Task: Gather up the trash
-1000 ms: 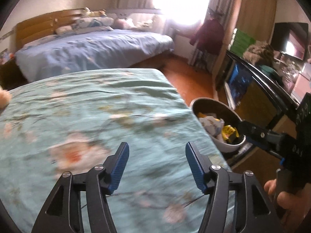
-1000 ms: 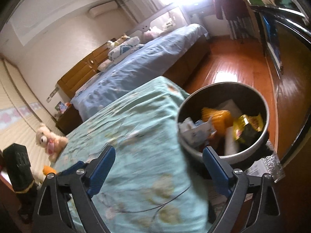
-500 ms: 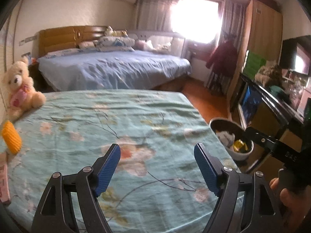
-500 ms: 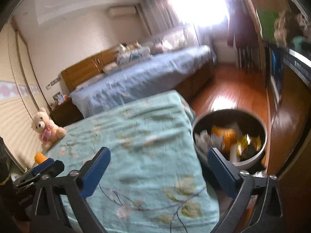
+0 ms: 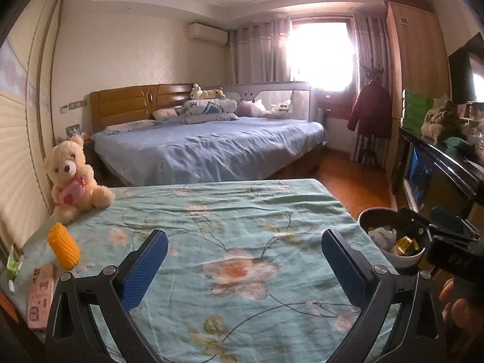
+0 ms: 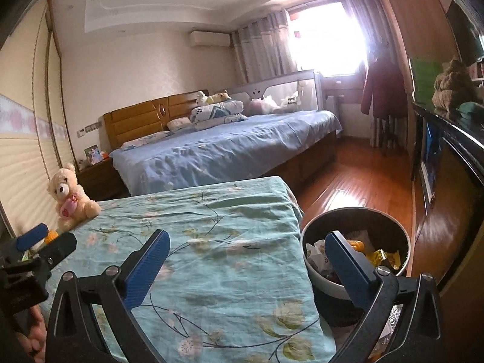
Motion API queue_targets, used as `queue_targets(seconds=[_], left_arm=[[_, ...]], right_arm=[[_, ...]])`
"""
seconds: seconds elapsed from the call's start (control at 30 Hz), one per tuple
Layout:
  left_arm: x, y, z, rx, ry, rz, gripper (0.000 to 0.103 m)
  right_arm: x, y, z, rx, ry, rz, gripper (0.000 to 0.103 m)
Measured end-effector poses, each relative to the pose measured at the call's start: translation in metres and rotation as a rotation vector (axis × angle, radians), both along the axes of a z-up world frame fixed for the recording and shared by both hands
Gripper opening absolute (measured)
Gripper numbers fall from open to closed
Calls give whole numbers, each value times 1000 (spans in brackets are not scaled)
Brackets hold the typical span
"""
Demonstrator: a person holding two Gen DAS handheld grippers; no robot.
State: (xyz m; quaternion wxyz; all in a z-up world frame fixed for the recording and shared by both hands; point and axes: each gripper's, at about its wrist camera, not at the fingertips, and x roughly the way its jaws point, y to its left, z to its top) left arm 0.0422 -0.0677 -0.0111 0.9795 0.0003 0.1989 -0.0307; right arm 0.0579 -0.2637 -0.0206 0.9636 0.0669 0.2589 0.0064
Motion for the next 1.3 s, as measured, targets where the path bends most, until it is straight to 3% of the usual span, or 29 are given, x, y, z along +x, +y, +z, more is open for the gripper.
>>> queue_targets(seconds=[1.3], left_arm=[[13,7,-4,4,0,-17,102]], right_arm=[[-3,9,2,-34,-35,28,103]])
